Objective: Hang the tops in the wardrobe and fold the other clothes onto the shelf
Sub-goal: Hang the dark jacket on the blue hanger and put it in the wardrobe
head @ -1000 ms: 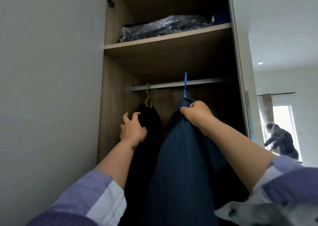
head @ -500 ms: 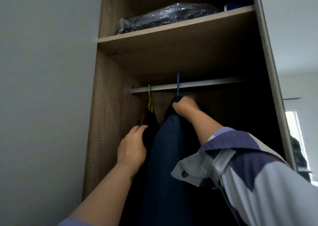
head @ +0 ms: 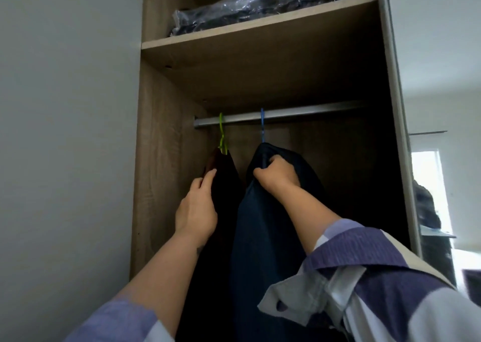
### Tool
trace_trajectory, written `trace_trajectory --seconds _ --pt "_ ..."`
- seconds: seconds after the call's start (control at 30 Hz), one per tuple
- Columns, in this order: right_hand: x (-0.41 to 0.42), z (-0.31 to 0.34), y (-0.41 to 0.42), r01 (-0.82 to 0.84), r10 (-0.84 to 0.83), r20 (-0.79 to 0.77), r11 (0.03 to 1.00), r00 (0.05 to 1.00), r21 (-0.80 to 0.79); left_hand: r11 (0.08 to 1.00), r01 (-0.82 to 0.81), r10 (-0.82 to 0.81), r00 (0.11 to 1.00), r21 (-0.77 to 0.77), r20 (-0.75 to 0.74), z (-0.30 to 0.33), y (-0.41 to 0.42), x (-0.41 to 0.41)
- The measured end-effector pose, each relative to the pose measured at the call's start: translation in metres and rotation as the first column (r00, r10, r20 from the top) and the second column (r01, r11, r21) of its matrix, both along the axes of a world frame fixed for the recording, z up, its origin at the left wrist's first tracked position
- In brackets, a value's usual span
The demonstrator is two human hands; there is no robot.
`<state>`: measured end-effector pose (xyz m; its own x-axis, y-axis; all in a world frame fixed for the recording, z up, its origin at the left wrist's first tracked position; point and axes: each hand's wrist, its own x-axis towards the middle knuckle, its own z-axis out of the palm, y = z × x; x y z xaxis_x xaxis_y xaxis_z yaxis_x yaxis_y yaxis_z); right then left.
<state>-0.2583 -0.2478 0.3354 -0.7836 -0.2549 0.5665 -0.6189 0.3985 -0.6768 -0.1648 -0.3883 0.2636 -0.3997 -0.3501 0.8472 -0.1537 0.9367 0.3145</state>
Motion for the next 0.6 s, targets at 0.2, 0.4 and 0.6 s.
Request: trace_trajectory --seconds 0.2,0.4,0.6 --pt "0.042 -0.093 0.02 0.166 -0.157 -0.156 0.985 0.975 0.05 0.974 0.0 0.001 1.0 0.225 -0.007 -0.056 0.039 0.019" --pt "0.079 -0.173 0.054 0.25 -0.207 -0.295 0.961 0.933 0.116 0.946 -0.163 0.127 0.982 0.28 0.141 -0.113 0.073 0.062" --pt "0.125 -0.211 0.088 0.006 0.054 -0.31 0.982 0.949 0.189 0.837 -0.527 0.484 0.838 0.148 0.251 -0.157 0.128 0.141"
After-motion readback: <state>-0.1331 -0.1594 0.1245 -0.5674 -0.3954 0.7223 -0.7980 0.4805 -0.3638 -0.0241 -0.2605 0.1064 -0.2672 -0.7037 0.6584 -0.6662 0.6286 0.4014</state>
